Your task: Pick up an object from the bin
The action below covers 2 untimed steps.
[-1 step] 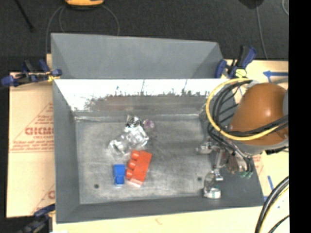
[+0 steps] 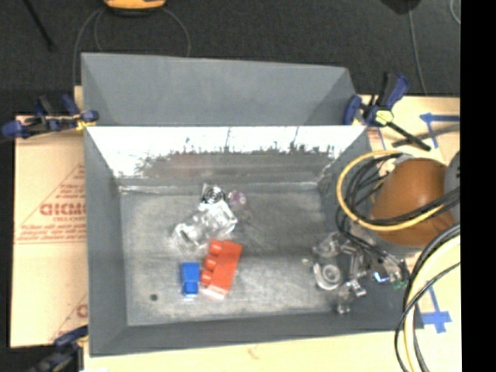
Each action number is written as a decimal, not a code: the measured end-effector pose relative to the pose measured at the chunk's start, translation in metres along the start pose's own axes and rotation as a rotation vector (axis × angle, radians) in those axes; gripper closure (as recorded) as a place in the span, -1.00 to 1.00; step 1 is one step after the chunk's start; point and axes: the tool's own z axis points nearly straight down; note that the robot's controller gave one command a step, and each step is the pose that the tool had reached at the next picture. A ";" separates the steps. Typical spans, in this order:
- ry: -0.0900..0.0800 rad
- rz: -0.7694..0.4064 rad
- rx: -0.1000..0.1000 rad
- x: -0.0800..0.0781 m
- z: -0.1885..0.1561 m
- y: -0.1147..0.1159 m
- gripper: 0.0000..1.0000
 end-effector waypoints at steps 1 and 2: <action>-0.011 -0.002 0.006 -0.004 -0.004 -0.001 1.00; 0.000 -0.073 0.003 -0.015 -0.117 0.012 1.00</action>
Offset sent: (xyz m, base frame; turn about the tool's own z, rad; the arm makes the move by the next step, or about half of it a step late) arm 0.0000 0.0000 0.0000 0.0000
